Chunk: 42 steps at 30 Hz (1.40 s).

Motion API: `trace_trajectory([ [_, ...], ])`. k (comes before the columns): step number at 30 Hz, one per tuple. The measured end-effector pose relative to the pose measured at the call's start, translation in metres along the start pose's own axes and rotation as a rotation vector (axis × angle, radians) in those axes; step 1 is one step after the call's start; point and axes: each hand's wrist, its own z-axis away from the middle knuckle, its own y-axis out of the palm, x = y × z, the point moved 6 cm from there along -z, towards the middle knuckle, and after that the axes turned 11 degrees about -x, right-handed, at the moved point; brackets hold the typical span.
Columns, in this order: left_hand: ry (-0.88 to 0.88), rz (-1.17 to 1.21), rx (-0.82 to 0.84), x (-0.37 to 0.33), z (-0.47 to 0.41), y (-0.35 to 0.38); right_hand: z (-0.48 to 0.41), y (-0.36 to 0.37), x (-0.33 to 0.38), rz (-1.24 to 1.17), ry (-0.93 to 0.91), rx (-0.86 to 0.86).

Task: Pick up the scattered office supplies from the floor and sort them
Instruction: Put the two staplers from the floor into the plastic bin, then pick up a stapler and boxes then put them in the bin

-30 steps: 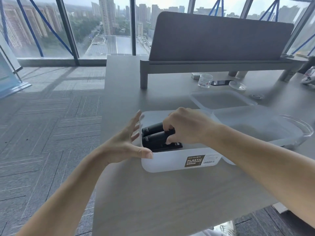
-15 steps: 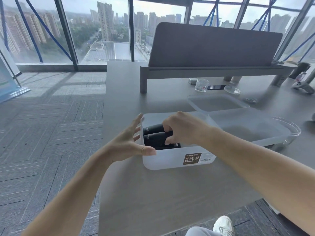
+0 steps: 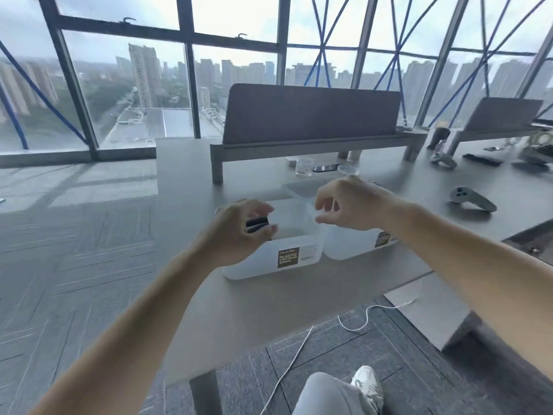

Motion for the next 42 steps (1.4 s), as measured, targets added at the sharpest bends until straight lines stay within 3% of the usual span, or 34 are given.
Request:
trace_trajectory([
  [11, 0.353, 0.353, 0.487, -0.238, 0.102, 0.212, 0.335, -0.066, -0.134, 0.12, 0.616, -0.033],
  [19, 0.439, 0.309, 0.976, -0.326, 0.284, 0.445, 0.621, 0.023, -0.228, 0.005, 1.229, -0.063],
  [24, 0.412, 0.161, 1.211, -0.327, 0.359, 0.566, 0.735, 0.117, -0.276, -0.149, 1.515, -0.052],
  [29, 0.305, 0.008, 1.281, -0.299, 0.398, 0.695, 0.796, 0.225, -0.34, -0.274, 1.662, -0.042],
  [38, 0.287, -0.29, 1.452, -0.2, 0.459, 0.897, 0.832, 0.436, -0.437, -0.473, 1.673, 0.177],
  [42, 0.428, -0.396, 1.528, -0.162, 0.494, 0.956, 0.841, 0.521, -0.446, -0.487, 1.672, 0.27],
])
